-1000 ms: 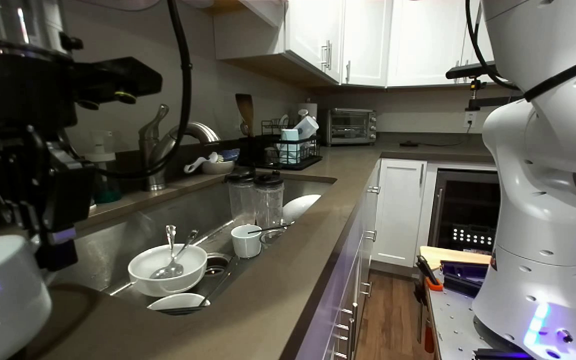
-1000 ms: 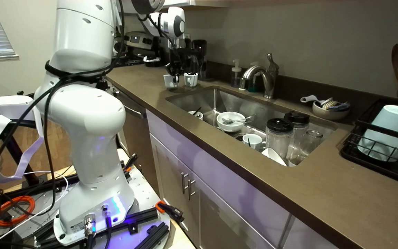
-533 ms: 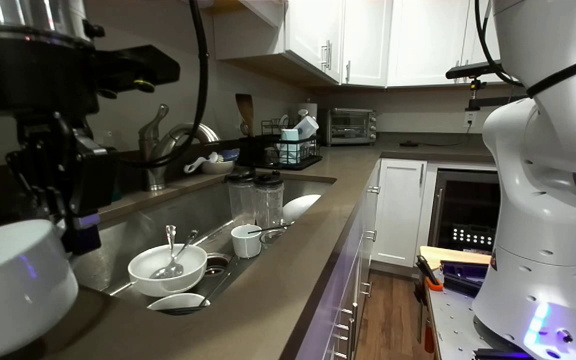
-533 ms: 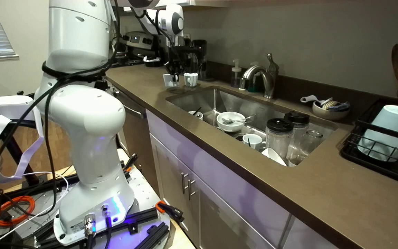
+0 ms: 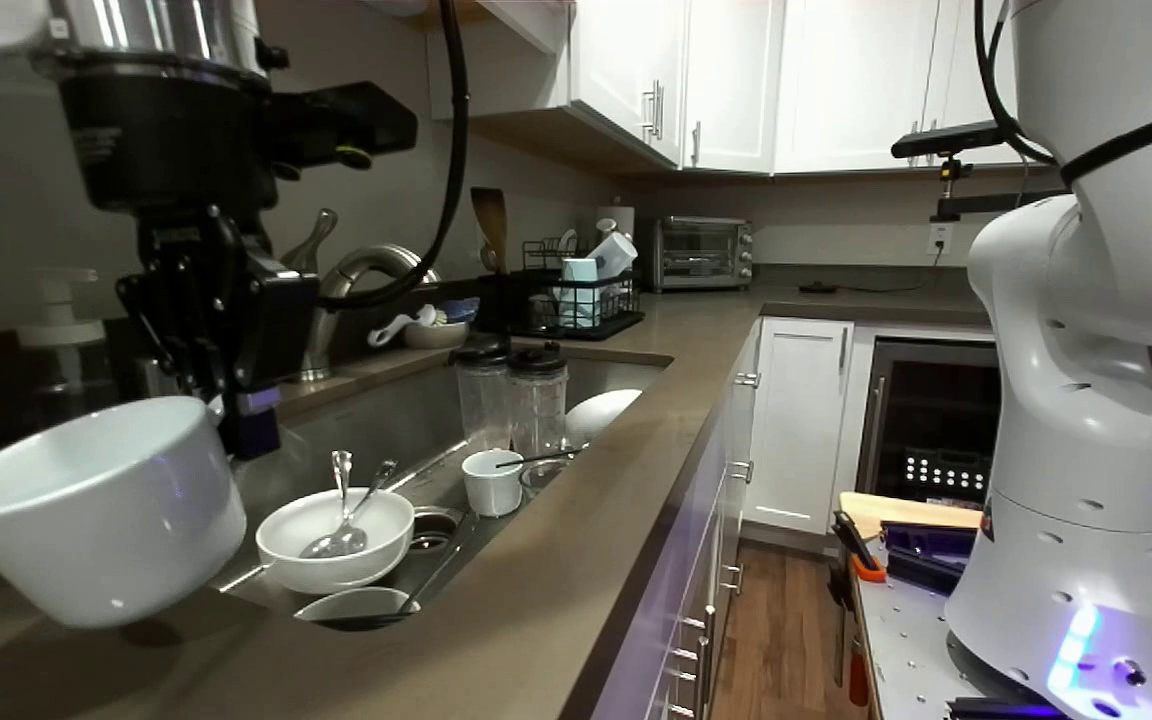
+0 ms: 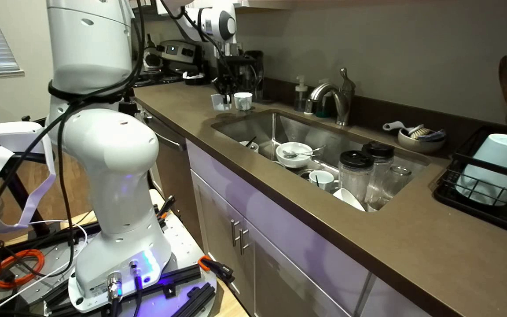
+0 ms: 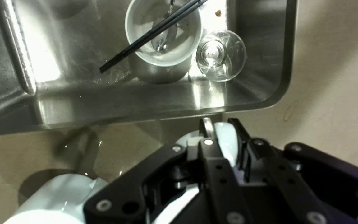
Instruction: Pour the water from the mug towards the edge into the sink
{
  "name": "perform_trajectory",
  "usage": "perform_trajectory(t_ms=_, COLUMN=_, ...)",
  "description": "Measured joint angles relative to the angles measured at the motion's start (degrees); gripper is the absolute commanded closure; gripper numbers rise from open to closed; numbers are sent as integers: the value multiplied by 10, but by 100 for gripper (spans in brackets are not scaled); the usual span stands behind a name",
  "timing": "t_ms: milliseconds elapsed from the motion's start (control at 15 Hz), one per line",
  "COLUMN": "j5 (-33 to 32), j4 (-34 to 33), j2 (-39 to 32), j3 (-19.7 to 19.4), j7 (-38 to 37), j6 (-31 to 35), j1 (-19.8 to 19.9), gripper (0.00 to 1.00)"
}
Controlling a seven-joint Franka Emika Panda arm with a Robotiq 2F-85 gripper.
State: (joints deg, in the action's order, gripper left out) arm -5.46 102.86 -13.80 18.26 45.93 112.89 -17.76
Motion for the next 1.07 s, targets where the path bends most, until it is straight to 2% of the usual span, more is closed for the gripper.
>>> perform_trajectory(t_ms=1067, j5=19, j4=103, j2=75, j3=-24, j7=0, j6=17, j1=33, gripper=93)
